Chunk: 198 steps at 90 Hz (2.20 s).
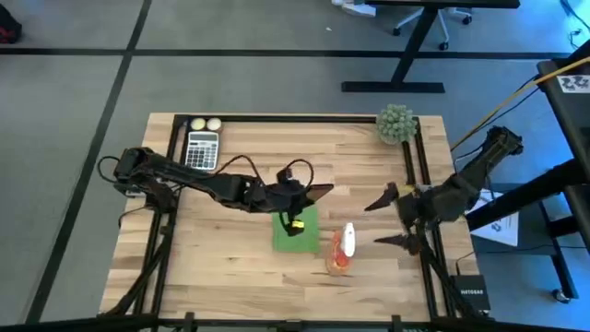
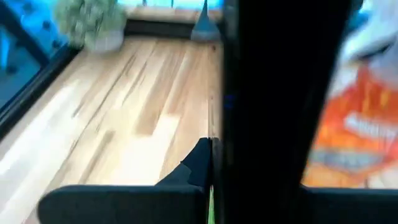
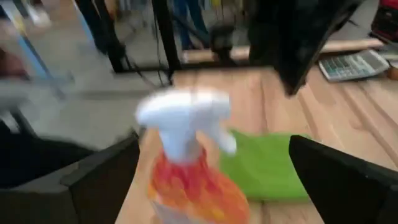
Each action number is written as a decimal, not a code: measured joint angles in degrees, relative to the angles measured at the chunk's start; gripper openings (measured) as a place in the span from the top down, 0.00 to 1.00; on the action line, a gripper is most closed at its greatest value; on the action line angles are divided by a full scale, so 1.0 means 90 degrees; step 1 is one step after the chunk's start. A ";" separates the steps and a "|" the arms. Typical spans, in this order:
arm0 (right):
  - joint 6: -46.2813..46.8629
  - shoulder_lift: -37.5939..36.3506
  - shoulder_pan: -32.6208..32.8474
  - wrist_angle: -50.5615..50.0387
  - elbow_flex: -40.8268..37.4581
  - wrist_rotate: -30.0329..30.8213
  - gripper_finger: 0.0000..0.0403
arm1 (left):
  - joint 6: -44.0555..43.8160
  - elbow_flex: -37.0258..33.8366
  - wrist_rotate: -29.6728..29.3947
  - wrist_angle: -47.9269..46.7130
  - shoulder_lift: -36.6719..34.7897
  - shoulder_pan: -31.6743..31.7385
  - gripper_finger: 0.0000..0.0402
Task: Apply microfiber cloth
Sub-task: Wipe the front of the black cellphone using the green microfiber cloth
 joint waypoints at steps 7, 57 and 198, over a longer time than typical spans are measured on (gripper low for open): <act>0.0267 -0.0142 0.0000 0.0365 0.0002 -0.0005 0.01 | -0.0429 -0.0347 -0.0139 -0.0207 -0.0207 -0.0144 0.97; -0.1214 0.1453 -0.0707 0.1972 0.0458 0.1332 0.01 | -0.3551 -0.2979 -0.1311 0.0356 -0.1226 -0.1442 0.97; -0.1511 0.8170 -0.3574 0.0366 0.2380 -0.2674 0.22 | -0.6303 -0.3694 -0.1749 0.0948 -0.0398 -0.1956 0.97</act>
